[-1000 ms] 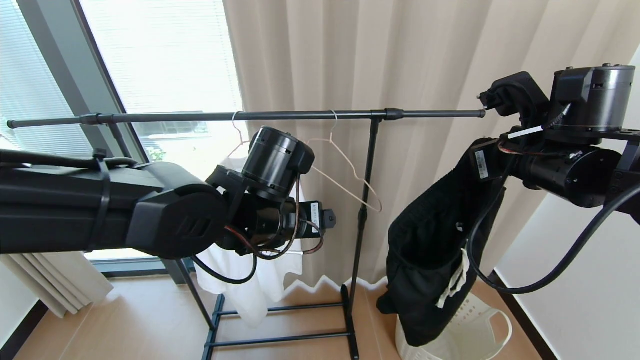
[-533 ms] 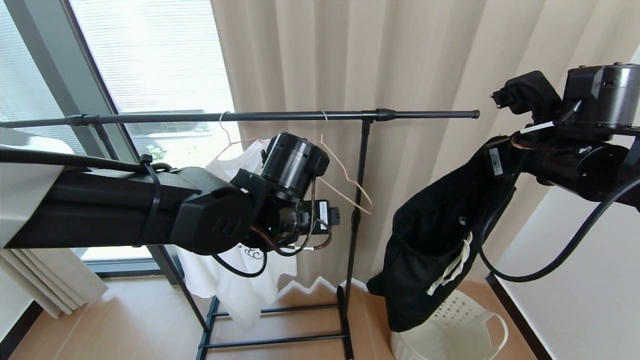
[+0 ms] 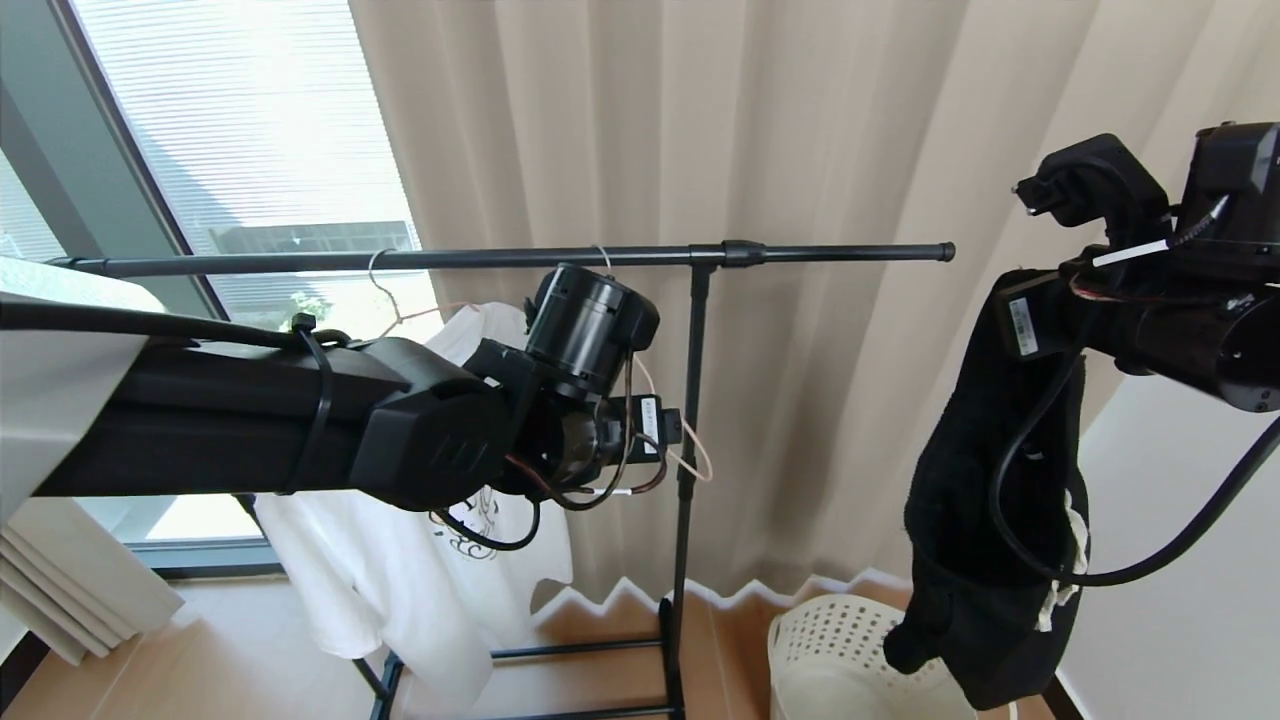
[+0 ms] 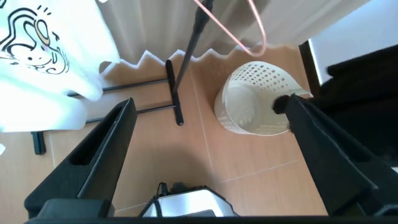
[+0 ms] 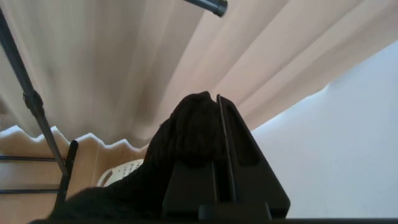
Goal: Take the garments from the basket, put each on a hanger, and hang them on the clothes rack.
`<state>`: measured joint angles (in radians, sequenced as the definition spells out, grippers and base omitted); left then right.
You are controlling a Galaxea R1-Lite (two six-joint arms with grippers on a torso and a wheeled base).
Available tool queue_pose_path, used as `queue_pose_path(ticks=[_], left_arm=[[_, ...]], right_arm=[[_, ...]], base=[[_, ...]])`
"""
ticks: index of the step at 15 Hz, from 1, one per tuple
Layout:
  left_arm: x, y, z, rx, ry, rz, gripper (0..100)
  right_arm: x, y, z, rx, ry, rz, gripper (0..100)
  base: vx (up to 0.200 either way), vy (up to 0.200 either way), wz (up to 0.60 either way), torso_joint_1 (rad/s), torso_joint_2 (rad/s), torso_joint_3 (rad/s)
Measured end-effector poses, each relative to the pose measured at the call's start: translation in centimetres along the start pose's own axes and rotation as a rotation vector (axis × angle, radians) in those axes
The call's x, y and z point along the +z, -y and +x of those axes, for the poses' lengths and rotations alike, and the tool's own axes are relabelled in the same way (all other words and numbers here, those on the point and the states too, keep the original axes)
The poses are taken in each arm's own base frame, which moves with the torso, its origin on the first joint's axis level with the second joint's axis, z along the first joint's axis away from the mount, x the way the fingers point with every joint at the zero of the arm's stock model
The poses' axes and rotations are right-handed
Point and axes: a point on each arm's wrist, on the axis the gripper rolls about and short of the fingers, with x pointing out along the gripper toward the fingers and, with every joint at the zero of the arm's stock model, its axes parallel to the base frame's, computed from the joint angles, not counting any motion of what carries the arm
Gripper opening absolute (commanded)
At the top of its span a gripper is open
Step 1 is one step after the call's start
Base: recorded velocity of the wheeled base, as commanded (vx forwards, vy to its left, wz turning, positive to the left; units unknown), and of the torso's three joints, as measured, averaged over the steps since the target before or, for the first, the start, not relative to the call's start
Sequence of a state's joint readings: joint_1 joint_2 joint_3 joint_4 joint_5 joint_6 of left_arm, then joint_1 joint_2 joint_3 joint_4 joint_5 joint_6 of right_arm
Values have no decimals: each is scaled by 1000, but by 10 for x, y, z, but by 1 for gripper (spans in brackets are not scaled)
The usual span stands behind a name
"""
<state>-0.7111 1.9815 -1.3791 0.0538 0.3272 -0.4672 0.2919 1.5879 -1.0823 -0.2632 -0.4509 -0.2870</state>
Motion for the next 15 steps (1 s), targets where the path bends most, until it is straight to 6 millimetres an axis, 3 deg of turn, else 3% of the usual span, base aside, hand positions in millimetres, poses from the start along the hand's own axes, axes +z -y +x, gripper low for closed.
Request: queue_pose_path(ticks=[5,10,15], left_arm=[[9,9,18,42,77,-28,100],[16,20,59,101,129,-85,100],[10,14,92,138,112,-88,100]], right_arm=[[0,0,0,1,-1,0,0],[0,-1,1,1,-1,0,0],[-3,-3,2,5,-7,-4,0]], base=[[0,0,0,0,0,0],[0,0,0,0,0,0],[0,0,0,0,0,0]])
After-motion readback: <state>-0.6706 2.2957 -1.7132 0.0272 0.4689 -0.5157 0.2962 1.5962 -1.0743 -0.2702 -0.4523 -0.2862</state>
